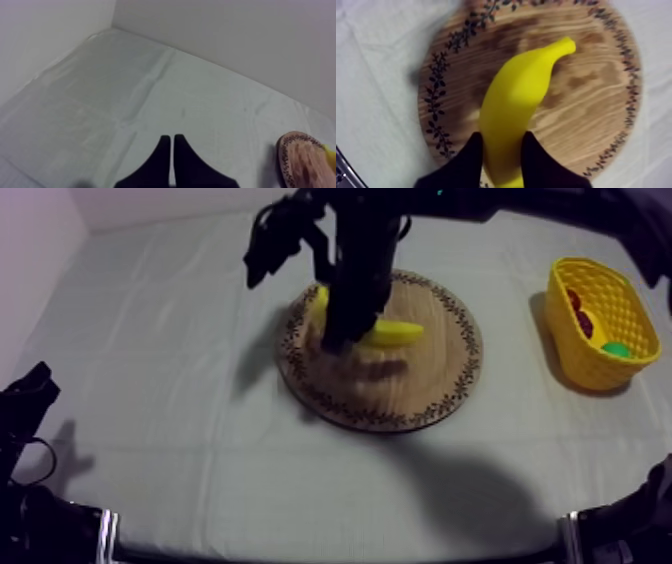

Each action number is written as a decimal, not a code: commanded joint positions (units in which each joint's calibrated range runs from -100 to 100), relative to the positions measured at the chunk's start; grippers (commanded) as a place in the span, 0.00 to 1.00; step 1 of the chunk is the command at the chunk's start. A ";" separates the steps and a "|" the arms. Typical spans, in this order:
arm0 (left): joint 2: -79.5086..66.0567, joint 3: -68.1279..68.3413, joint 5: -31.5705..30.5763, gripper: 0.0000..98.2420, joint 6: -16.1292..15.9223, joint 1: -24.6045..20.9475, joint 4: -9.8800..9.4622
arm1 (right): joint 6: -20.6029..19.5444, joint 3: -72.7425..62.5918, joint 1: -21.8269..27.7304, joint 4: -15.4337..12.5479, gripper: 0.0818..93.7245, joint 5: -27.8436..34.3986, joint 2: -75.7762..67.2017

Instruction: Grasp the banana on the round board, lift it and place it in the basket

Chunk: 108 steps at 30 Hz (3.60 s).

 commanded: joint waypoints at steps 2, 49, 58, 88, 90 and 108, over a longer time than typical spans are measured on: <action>0.02 0.03 0.01 0.00 -0.01 -0.02 -0.01 | 0.54 -1.25 0.10 0.15 0.12 1.64 -4.06; 0.02 0.03 0.01 0.00 -0.01 -0.02 -0.01 | 2.23 11.22 34.98 0.76 0.17 6.61 -29.43; 0.02 0.03 0.01 0.00 -0.01 -0.02 -0.01 | 3.21 14.92 40.76 1.36 0.17 6.41 -32.49; 0.02 0.03 0.01 0.00 -0.01 -0.02 -0.01 | 1.70 25.11 41.24 2.39 0.34 -5.98 -13.07; 0.02 0.03 0.01 0.00 -0.01 -0.02 -0.01 | 1.43 24.58 41.15 2.44 0.45 -6.20 -12.41; 0.02 0.03 0.01 0.00 -0.01 -0.02 -0.01 | 0.36 22.49 40.26 1.71 0.92 -6.59 -15.06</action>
